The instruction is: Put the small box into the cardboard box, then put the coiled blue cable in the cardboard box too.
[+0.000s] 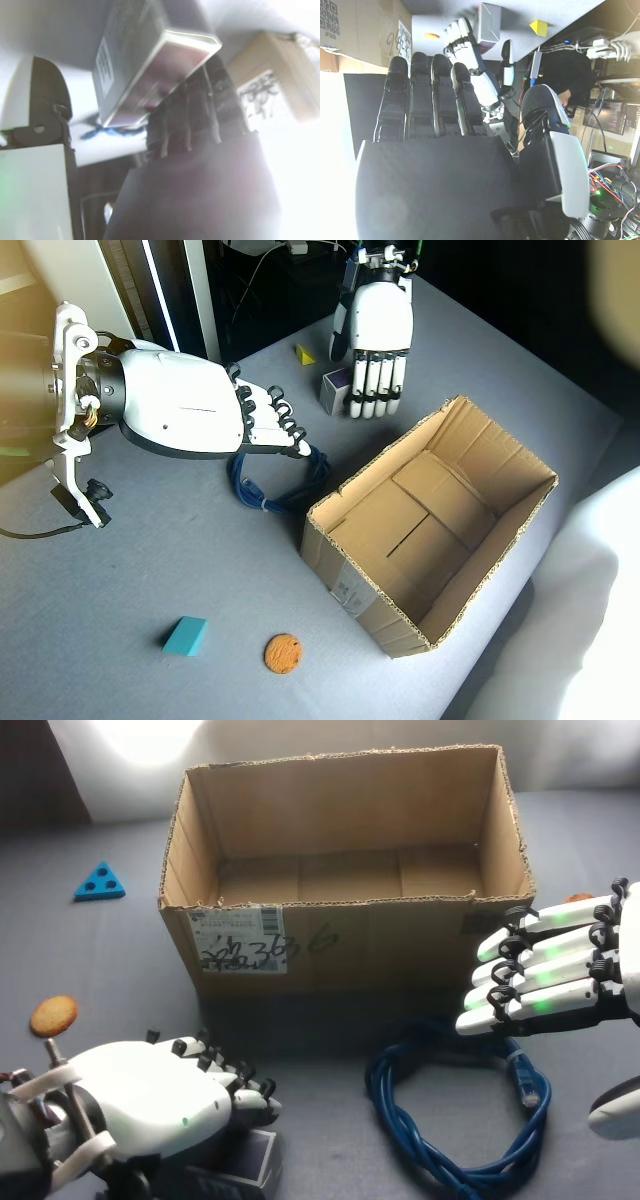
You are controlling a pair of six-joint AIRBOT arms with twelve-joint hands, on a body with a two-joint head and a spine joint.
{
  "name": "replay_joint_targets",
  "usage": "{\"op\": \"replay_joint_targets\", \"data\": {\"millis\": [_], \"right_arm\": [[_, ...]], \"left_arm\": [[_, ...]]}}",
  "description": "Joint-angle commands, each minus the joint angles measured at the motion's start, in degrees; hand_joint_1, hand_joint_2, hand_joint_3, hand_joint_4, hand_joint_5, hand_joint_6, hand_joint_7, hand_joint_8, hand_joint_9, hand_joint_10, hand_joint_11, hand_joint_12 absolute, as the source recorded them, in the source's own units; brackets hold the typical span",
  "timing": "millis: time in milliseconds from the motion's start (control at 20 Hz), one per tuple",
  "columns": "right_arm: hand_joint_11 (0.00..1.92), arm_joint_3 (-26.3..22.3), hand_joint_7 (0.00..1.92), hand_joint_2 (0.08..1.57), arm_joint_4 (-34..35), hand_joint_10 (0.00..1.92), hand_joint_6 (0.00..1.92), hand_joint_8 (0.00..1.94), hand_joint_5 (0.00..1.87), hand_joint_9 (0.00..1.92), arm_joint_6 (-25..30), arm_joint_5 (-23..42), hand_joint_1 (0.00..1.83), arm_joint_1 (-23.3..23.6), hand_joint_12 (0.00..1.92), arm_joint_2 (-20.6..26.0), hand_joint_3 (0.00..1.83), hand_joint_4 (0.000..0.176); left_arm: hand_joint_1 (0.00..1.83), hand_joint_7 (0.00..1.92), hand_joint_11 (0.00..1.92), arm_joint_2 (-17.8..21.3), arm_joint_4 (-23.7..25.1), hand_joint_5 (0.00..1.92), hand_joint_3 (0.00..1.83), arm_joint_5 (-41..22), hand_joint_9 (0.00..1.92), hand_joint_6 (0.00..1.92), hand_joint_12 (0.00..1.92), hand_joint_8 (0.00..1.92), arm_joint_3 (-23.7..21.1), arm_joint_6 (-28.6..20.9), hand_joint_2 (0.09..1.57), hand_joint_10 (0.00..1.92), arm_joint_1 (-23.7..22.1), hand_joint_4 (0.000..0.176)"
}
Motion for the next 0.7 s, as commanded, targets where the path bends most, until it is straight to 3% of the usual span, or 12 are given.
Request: {"op": "replay_joint_targets", "data": {"millis": [0, 200, 300, 400, 500, 550, 650], "right_arm": [[0.00, -0.18, 0.24, 1.28, 3.44, 0.00, 0.00, 0.00, 0.21, 0.22, 0.05, 2.83, 0.00, 0.34, 0.35, 0.55, 0.00, 0.000], [0.00, -0.18, 0.29, 1.29, 3.44, 0.01, 0.01, 0.01, 0.25, 0.26, 0.05, 2.99, 0.00, 0.34, 0.43, 0.55, 0.00, 0.000], [0.00, -0.18, 0.23, 1.29, 3.44, 0.00, 0.00, 0.00, 0.21, 0.20, 0.05, 3.07, 0.00, 0.34, 0.28, 0.55, 0.00, 0.000], [0.00, -0.19, 0.23, 1.29, 3.44, 0.00, 0.00, 0.00, 0.22, 0.19, 0.05, 3.11, 0.00, 0.34, 0.29, 0.56, 0.00, 0.000], [0.00, -0.20, 0.29, 1.28, 3.44, 0.01, 0.01, 0.01, 0.26, 0.26, 0.05, 3.14, 0.00, 0.35, 0.43, 0.56, 0.00, 0.000], [0.00, -0.21, 0.27, 1.28, 3.44, 0.01, 0.00, 0.01, 0.24, 0.23, 0.05, 3.20, 0.00, 0.35, 0.38, 0.56, 0.00, 0.000], [0.00, -0.25, 0.29, 1.28, 3.44, 0.00, 0.00, 0.00, 0.27, 0.25, 0.05, 3.35, 0.00, 0.35, 0.46, 0.56, 0.00, 0.000]], "left_arm": [[1.02, 0.25, 0.00, -0.03, 1.70, 0.26, 0.01, -2.90, 0.21, 0.00, 0.44, 0.00, -0.30, 0.22, 1.07, 0.00, -0.13, 0.000], [1.03, 0.32, 0.00, -1.39, 2.51, 0.32, 0.01, -4.24, 0.27, 0.01, 0.56, 0.01, -0.39, 0.22, 1.11, 0.01, 0.09, 0.000], [1.04, 0.34, 0.00, -1.75, 2.85, 0.35, 0.00, -4.59, 0.30, 0.01, 0.68, 0.00, -0.39, 0.22, 1.10, 0.01, 0.13, 0.000], [0.98, 0.35, 0.00, -1.99, 3.15, 0.35, 0.02, -4.96, 0.30, 0.00, 0.64, 0.01, -0.38, 0.22, 1.17, 0.01, 0.20, 0.000], [1.01, 0.39, 0.00, -2.11, 3.15, 0.38, 0.01, -5.05, 0.34, 0.01, 0.70, 0.01, -0.39, 0.22, 1.19, 0.02, 0.20, 0.000], [1.06, 0.43, 0.00, -2.15, 3.14, 0.42, 0.00, -5.14, 0.38, 0.02, 0.79, 0.02, -0.40, 0.22, 1.17, 0.02, 0.20, 0.000], [1.07, 0.43, 0.00, -2.22, 3.21, 0.43, 0.00, -5.28, 0.37, 0.02, 0.81, 0.01, -0.43, 0.22, 1.18, 0.02, 0.34, 0.000]]}}
